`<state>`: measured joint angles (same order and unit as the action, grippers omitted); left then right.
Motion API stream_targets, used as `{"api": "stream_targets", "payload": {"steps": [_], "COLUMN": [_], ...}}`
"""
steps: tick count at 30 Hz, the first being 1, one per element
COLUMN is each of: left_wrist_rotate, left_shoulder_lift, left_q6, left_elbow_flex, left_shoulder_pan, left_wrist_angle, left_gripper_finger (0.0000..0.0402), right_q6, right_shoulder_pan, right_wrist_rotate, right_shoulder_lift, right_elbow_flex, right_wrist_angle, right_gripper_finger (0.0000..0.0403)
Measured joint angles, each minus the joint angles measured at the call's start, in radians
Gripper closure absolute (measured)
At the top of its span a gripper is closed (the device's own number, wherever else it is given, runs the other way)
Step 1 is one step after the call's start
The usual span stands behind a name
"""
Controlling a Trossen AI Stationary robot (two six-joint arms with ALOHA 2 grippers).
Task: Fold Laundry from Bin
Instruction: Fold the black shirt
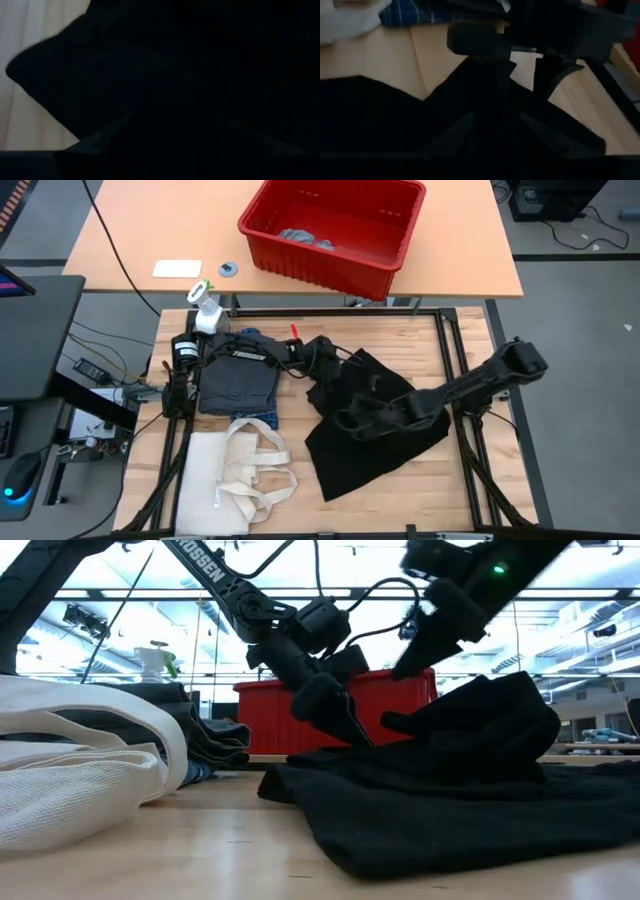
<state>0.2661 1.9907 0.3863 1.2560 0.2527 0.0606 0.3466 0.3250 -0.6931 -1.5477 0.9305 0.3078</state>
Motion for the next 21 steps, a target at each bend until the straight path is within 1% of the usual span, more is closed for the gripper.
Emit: {"api": "stream_targets", "payload": {"steps": [3, 5, 9, 13, 17, 21], "left_wrist_rotate": [0.000, 0.000, 0.002, 0.004, -0.001, -0.002], "left_shoulder_lift": [-0.001, -0.001, -0.001, -0.001, -0.001, -0.001], "left_q6": [0.012, 0.016, 0.007, -0.002, -0.016, -0.030], "left_elbow_flex": [-0.015, -0.051, -0.143, -0.212, -0.217, -0.217], "left_shoulder_pan": [0.000, 0.000, 0.010, 0.013, 0.006, 0.002], "left_wrist_angle": [0.009, -0.023, -0.157, -0.280, -0.296, -0.298], "left_gripper_finger": [0.0143, 0.0143, 0.0143, 0.0143, 0.0143, 0.0143], "right_q6": [0.000, 0.008, 0.041, 0.038, 0.067, 0.110], "right_shoulder_pan": [-0.007, -0.011, -0.015, -0.019, -0.049, -0.073], "right_wrist_rotate": [0.017, 0.048, 0.033, 0.005, 0.013, -0.004], "right_shoulder_lift": [-0.073, -0.115, -0.173, -0.218, -0.280, -0.327], "right_elbow_flex": [0.097, 0.133, 0.190, 0.197, 0.197, 0.196], "right_wrist_angle": [0.117, 0.124, 0.149, 0.139, 0.136, 0.144], "right_gripper_finger": [0.0229, 0.0208, 0.0158, 0.0118, 0.0105, 0.0114]}}
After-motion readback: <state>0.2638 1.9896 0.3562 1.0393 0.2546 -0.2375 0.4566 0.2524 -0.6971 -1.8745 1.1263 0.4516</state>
